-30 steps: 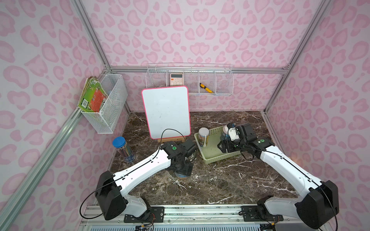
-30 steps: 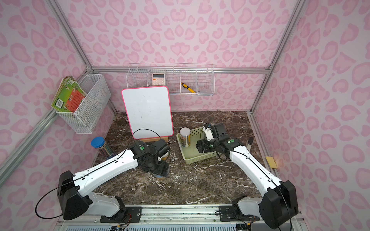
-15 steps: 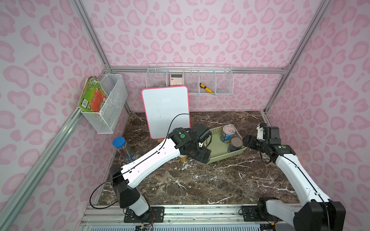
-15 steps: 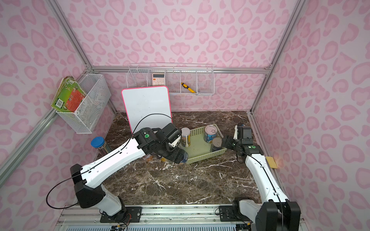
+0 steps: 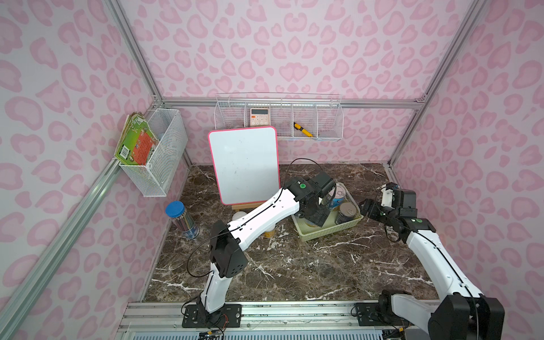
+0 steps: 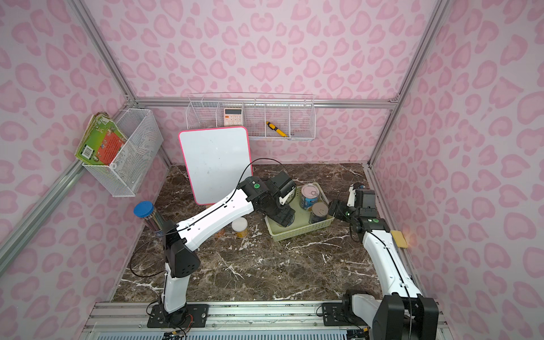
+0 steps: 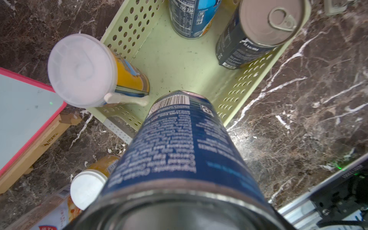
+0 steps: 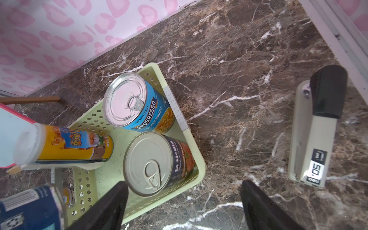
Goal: Put the canned food in the basket
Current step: Place the canned food in the basket.
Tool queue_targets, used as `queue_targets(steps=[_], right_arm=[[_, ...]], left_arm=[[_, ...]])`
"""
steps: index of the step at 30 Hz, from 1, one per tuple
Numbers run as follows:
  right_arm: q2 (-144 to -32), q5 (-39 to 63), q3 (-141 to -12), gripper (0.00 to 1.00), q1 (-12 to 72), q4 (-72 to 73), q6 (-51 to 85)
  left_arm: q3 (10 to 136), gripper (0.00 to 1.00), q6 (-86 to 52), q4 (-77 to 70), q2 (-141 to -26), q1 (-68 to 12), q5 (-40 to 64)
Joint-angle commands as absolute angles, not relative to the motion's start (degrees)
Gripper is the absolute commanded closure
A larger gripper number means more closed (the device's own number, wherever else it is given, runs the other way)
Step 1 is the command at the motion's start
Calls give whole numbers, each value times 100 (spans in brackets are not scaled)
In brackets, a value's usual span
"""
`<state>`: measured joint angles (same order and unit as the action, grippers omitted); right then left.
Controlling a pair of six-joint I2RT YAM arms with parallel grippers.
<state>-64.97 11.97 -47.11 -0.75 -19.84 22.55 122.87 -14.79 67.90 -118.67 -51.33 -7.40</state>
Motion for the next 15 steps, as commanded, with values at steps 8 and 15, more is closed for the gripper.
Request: queue_targets(steps=[8, 15], right_arm=[[-6470, 1528, -4617, 8, -71, -1743, 2048], [-6461, 1573, -4590, 8, -61, -1725, 1978]], left_arm=[[12513, 100, -1320, 6935, -12277, -5081, -879], [12664, 100, -1287, 7198, -12587, -5076, -752]])
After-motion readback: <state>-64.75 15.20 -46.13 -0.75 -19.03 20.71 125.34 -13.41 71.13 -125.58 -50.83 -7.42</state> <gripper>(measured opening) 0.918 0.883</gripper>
